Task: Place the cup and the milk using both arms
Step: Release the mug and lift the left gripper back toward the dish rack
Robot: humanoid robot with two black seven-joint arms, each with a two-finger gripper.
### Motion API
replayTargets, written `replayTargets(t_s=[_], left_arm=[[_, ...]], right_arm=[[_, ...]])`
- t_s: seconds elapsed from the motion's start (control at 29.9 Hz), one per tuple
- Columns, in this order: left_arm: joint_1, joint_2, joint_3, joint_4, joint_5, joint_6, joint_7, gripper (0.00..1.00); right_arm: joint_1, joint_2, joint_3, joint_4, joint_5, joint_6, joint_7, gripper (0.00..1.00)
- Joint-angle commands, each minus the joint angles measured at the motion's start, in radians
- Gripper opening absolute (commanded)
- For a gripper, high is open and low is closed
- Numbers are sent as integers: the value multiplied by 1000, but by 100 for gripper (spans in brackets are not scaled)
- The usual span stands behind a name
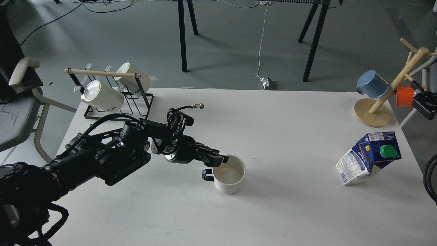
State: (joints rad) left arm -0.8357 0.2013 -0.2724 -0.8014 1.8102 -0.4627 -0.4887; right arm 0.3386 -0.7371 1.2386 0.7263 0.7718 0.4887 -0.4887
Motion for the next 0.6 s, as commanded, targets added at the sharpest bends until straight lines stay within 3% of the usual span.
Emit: replayTargets(t_s=[0.0,0.23,0.57], left_arm=[[-3,44,-60,-10,-187,-26,0,81],[0,154,-180,-12,-668,-26,0,87],[32,256,-226,-9,-1097,-26,0,89]], right_arm=[[-42,-59,15,77,49,0,0,99],[-191,-251,19,189,201,0,0,99],[-526,-278,19,176,233,0,0,99]])
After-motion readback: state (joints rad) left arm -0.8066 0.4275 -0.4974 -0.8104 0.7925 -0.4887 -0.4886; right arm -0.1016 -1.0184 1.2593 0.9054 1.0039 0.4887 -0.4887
